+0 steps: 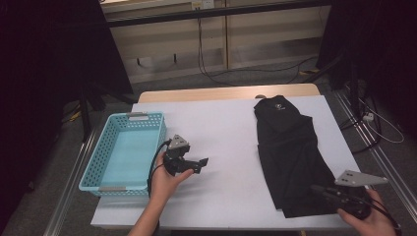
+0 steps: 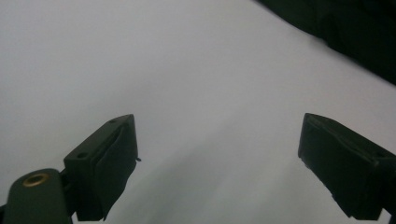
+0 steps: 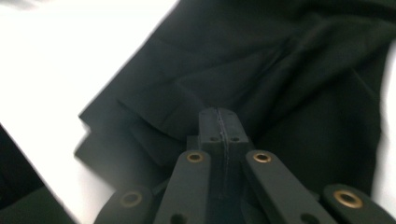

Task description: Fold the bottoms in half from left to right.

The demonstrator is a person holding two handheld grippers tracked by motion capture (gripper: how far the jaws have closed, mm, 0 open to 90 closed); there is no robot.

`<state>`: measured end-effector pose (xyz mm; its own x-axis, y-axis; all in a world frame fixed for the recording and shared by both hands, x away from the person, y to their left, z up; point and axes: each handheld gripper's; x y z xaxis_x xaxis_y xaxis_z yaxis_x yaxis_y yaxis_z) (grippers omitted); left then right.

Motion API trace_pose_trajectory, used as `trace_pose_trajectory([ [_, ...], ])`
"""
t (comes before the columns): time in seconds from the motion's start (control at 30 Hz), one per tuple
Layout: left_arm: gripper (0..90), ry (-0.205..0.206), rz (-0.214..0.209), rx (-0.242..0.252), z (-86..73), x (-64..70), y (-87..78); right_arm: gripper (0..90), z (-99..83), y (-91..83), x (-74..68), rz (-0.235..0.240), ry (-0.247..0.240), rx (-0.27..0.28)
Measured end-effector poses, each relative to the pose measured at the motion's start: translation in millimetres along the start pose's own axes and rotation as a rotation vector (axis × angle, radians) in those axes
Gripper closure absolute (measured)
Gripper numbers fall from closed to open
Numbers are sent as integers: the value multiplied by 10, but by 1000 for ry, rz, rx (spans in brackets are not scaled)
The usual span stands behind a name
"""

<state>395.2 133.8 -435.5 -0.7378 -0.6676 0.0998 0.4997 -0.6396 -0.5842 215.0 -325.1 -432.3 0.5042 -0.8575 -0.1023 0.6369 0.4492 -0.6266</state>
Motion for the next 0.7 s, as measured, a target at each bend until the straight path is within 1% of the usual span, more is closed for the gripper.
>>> trace_pose_trajectory([
  [0.07,121,-2,0,9,7,11,-1,861,-67,-96,38,-35,7,-2],
  [0.13,120,-1,-1,14,22,14,-11,830,-97,-176,69,-60,12,-11],
  [0.17,121,5,0,17,30,10,-16,798,-93,-202,82,-70,14,-3],
  [0.23,121,4,0,19,33,4,-23,728,-56,-215,111,-97,13,15],
  [0.3,121,-6,0,20,30,3,-26,684,8,-164,140,-113,22,30],
  [0.33,121,3,3,20,30,-6,-30,646,41,-115,154,-116,25,36],
  [0.37,121,4,6,20,28,-9,-34,609,74,-50,165,-125,37,34],
  [0.43,121,0,7,20,26,-14,-37,589,125,108,187,-140,44,9],
  [0.47,121,0,7,19,25,-16,-38,570,141,188,197,-156,49,-8],
  [0.53,121,-11,3,22,24,-11,-32,572,140,333,230,-177,57,-35],
  [0.57,121,-4,7,22,30,-16,-33,601,130,386,241,-208,46,-55],
  [0.6,121,-12,-2,25,35,-9,-32,632,112,424,249,-216,33,-73],
  [0.63,121,0,0,27,43,-10,-34,678,100,429,250,-208,49,-53],
  [0.67,121,4,1,25,48,-5,-33,753,101,421,255,-195,56,-54],
  [0.7,122,5,0,26,49,-1,-29,824,104,410,248,-183,52,-63],
])
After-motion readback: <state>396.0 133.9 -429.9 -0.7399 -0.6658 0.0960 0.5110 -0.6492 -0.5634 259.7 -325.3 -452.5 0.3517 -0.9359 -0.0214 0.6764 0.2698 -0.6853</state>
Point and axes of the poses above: each handheld gripper's, and its own axes: y roughly forward along the jaws, z roughly out of its top, x roughly to its right, and after that the axes turned 2 degrees about x, right-handed
